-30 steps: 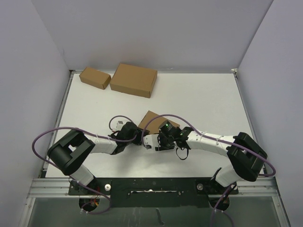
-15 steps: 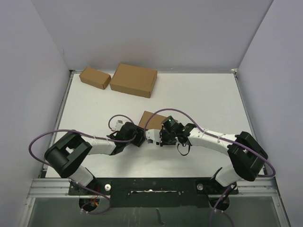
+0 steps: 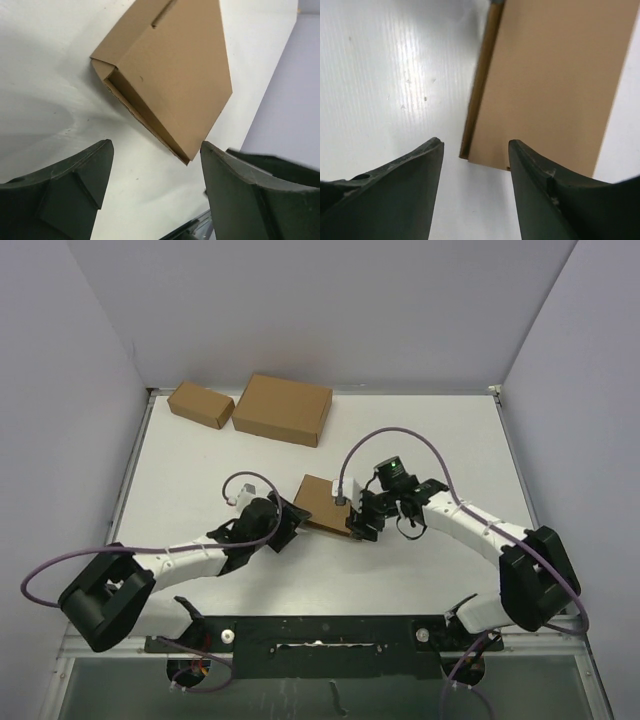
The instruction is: Fold the paper box
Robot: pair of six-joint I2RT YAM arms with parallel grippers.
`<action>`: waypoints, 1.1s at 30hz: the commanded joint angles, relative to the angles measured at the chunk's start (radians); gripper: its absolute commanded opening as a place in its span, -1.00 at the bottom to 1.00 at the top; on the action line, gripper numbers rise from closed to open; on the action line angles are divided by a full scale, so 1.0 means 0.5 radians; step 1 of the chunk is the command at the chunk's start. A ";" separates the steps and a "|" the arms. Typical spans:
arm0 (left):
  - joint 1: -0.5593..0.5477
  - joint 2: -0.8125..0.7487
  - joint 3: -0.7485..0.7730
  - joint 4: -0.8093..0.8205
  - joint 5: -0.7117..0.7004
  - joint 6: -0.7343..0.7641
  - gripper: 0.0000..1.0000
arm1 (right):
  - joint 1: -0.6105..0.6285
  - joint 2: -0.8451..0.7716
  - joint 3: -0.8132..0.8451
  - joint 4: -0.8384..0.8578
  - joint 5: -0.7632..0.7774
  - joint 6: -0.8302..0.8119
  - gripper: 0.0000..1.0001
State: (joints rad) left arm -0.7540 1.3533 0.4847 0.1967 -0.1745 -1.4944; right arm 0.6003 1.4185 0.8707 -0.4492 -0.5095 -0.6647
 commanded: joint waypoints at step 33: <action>0.198 0.435 0.493 -0.488 0.318 0.956 -0.98 | -0.308 0.937 0.935 -0.404 0.047 0.080 -1.00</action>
State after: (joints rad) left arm -0.6640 1.5089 0.6392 0.0189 0.0040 -1.0412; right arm 0.4103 1.9957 1.3914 -0.6655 -0.4900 -0.6228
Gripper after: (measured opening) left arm 0.017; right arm 0.029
